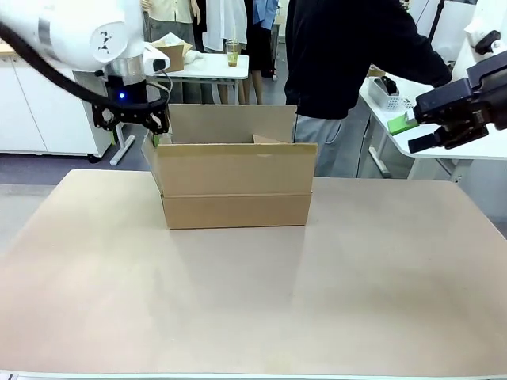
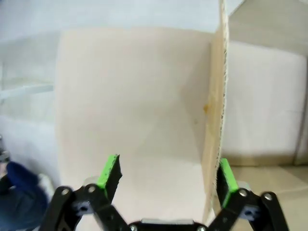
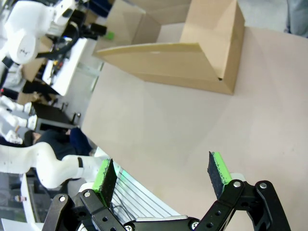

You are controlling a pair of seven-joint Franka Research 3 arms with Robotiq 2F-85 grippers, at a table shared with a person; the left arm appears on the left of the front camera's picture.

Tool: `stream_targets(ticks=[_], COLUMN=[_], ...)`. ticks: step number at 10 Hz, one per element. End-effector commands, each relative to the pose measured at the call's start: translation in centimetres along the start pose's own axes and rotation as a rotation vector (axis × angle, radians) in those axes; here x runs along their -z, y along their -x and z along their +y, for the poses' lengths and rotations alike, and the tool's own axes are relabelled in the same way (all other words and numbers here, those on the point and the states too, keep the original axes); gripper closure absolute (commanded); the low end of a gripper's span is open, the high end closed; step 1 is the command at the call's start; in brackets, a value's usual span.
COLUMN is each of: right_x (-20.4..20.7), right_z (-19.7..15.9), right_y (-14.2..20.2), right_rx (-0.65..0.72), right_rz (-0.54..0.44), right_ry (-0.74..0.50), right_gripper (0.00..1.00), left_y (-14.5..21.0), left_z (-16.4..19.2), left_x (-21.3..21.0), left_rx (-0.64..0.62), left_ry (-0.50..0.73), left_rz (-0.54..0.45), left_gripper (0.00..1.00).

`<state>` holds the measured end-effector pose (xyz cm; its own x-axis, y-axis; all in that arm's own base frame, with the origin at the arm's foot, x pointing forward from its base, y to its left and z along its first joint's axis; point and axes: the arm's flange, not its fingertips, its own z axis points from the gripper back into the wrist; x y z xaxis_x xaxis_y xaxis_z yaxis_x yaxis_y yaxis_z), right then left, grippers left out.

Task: Pack the gift set into the box.
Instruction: Place both hands on the side flaps of the Package Box and spread them outward.

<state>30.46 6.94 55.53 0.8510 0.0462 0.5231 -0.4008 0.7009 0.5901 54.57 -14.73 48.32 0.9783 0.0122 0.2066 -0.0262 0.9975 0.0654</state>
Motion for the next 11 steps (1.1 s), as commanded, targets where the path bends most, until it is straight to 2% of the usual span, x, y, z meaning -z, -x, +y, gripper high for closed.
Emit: stream_targets(ticks=[1,4,6,7,11], right_x=[0.1,0.1,0.1,0.1,0.0], right_z=[-0.1,-0.1,-0.1,-0.1,0.0], right_y=[-0.2,-0.2,-0.2,-0.2,0.0], right_rx=[-0.022,-0.022,-0.022,-0.022,0.000], right_rz=[-0.008,-0.008,-0.008,-0.008,0.000], right_ry=[-0.022,-0.022,-0.022,-0.022,0.000], right_gripper=[0.00,0.00,0.00,0.00,0.00], left_y=[1.1,1.1,1.3,0.2,0.2], left_z=[2.8,6.8,8.2,6.6,6.6], left_x=[1.4,3.1,4.0,3.4,3.4], left_rx=[0.054,0.032,0.048,0.022,0.022], left_ry=[0.166,0.329,0.411,0.317,0.317], left_rz=[0.041,0.041,0.054,0.043,0.043], left_gripper=[0.00,0.00,0.00,0.00,0.00])
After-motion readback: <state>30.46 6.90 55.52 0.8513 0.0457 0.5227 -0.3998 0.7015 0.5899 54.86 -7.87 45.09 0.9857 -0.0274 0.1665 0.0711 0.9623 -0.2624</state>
